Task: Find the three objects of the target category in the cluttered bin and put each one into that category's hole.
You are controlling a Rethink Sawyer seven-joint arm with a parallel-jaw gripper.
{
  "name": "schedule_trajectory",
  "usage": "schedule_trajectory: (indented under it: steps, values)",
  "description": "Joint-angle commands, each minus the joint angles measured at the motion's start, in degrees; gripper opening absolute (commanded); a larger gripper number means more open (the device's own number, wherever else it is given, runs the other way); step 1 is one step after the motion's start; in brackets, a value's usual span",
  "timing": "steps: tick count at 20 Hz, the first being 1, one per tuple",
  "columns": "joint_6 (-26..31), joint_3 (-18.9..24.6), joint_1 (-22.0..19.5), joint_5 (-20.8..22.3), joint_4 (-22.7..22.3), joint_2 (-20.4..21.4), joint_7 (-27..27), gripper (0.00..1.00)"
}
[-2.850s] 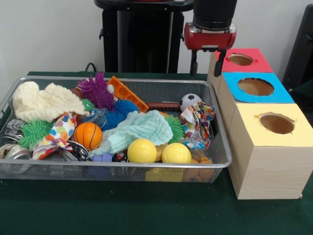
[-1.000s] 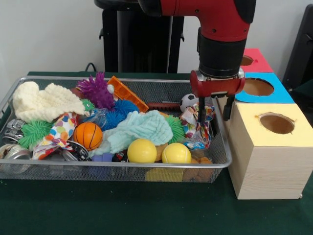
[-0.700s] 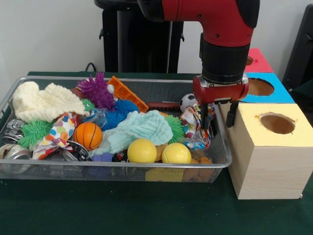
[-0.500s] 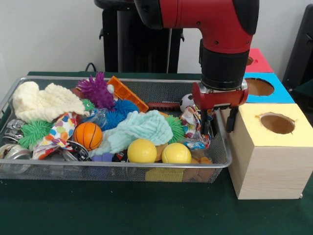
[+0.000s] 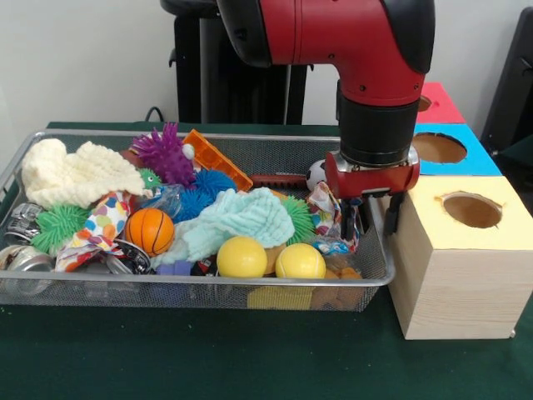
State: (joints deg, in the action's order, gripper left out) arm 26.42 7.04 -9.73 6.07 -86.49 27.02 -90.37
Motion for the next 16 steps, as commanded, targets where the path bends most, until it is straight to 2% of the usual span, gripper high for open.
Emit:
schedule_trajectory:
  steps: [1,9,16]
  values:
    - [-0.92,5.36,-3.07,4.73,3.13,-4.38,2.97,1.0]
    - [2.06,6.5,-4.78,5.85,5.3,-4.1,5.0,1.0]
    - [10.47,6.95,-5.48,6.32,6.56,0.86,6.49,1.0]
